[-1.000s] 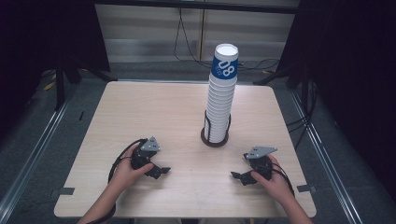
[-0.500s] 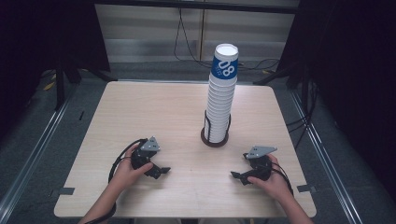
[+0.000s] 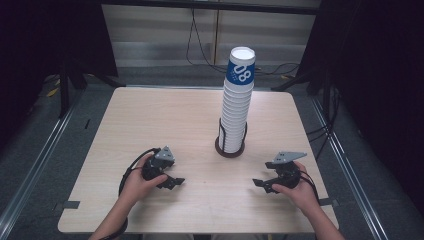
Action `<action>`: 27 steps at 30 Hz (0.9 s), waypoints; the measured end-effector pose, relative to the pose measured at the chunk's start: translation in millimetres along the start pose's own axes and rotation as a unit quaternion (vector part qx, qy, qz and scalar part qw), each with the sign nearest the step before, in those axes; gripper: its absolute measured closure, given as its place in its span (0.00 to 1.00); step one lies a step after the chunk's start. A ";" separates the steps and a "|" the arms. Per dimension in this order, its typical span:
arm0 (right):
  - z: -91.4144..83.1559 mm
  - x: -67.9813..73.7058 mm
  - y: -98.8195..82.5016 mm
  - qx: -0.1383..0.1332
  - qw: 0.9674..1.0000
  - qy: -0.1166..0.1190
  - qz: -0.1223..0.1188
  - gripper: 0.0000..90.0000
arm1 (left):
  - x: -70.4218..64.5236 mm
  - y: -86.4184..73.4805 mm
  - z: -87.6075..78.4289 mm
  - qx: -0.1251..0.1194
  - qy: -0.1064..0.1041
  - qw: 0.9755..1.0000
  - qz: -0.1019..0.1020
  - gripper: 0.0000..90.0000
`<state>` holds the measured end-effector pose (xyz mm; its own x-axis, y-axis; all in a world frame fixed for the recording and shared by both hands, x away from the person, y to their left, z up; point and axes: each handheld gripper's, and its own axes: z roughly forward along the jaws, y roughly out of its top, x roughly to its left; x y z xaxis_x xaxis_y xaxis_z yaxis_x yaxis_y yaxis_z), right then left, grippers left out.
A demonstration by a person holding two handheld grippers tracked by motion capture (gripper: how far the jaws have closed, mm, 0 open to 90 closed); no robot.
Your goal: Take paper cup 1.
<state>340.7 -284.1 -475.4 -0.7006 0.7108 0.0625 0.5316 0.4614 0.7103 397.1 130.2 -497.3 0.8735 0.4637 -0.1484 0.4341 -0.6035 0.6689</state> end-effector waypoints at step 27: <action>-64.9 -9.3 150.4 -0.019 0.998 0.034 -0.054 0.15 | -6.3 85.3 -29.1 -0.041 -0.027 0.999 0.009 0.18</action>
<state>396.3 -255.7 -323.6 -0.7840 0.6199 0.0315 0.4345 0.5119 0.7411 422.1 94.6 -418.2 0.8925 0.4165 -0.1732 0.4006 -0.5552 0.7289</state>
